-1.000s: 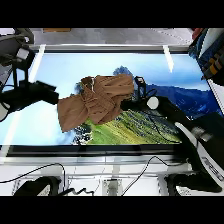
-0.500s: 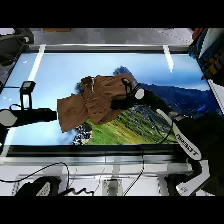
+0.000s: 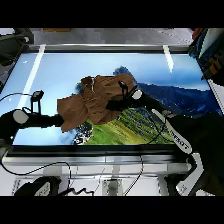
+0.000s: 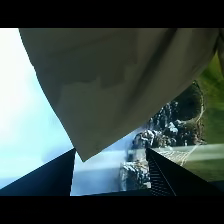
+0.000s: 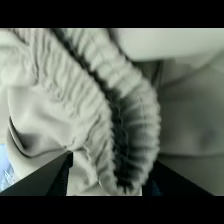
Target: Fold the clothes and pants, and hang the long-sleeved shirts on hangers.
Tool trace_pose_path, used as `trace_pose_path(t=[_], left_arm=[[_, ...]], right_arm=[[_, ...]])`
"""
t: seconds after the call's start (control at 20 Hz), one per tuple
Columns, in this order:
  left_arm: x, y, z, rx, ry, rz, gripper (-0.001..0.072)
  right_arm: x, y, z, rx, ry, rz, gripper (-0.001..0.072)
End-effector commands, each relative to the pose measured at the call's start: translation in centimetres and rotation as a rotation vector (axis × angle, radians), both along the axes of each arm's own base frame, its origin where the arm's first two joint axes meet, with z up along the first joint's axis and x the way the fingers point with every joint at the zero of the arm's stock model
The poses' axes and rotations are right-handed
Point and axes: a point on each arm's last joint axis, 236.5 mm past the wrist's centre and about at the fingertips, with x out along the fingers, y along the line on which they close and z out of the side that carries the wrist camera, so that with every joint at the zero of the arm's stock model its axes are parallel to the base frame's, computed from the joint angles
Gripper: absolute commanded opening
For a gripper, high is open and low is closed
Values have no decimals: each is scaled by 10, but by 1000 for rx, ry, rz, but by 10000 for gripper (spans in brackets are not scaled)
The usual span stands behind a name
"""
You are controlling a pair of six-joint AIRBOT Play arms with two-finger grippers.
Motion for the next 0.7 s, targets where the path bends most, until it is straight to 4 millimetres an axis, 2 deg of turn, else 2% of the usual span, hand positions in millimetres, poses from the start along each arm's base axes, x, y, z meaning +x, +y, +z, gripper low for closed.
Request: trace_pose_path(t=[0.0, 0.1, 0.15, 0.25, 0.35, 0.5, 0.55, 0.65], left_arm=[[-5, -1, -24, -16, 89, 18, 518], [-7, 0, -35, -19, 126, 20, 518], [-8, 1, -40, -22, 140, 25, 518], [-7, 15, -42, -27, 148, 69, 516], [-8, 41, -41, -33, 139, 117, 511], [-19, 65, -47, -141, 183, 232, 510], [-21, 65, -52, -196, 197, 270, 511], [-17, 45, -61, -334, 205, 290, 510]], right_arm=[[8, 11, 12, 62, -69, 19, 315], [9, 14, 18, 77, -95, 37, 83], [9, 14, 20, 76, -100, 39, 36], [8, 15, 23, 78, -102, 44, 36], [6, 16, 30, 85, -107, 51, 36], [4, 17, 42, 94, -122, 63, 36], [4, 17, 45, 97, -127, 63, 36], [4, 17, 50, 98, -139, 69, 36]])
